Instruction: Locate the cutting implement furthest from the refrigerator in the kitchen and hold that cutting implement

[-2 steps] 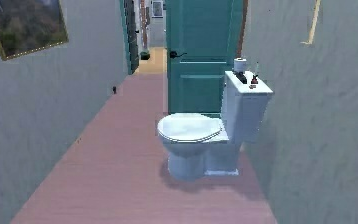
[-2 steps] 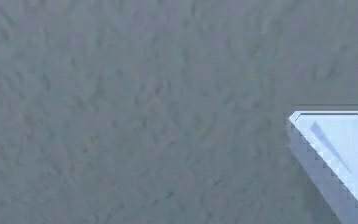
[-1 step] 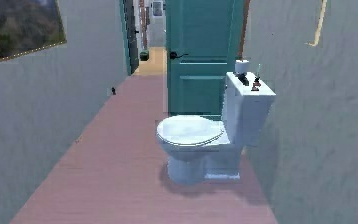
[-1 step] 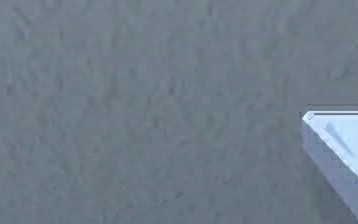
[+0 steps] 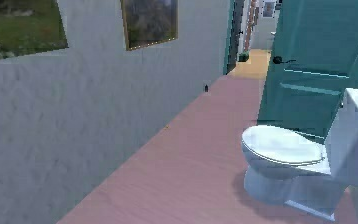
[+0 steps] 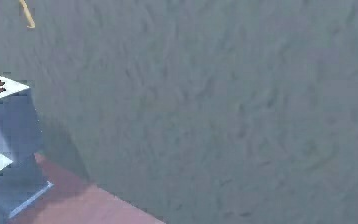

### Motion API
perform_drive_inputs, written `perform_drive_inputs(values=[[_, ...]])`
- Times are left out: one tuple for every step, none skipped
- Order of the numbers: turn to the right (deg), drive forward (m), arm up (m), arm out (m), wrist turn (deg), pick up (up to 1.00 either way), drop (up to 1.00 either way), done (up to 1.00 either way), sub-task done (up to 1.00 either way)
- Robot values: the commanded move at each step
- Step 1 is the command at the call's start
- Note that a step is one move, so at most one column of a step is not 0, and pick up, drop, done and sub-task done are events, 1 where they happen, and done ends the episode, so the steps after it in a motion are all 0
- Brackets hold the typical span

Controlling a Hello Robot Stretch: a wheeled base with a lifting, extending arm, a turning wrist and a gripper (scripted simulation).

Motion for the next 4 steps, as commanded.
perform_drive_inputs(values=[[0.0, 1.00, 0.00, 0.00, 0.0, 0.00, 0.00, 0.00, 0.00], [-9.0, 0.00, 0.00, 0.00, 0.0, 0.00, 0.00, 0.00, 0.00], [0.0, 0.25, 0.00, 0.00, 0.0, 0.00, 0.00, 0.00, 0.00], [33.0, 0.00, 0.00, 0.00, 0.0, 0.00, 0.00, 0.00, 0.00]])
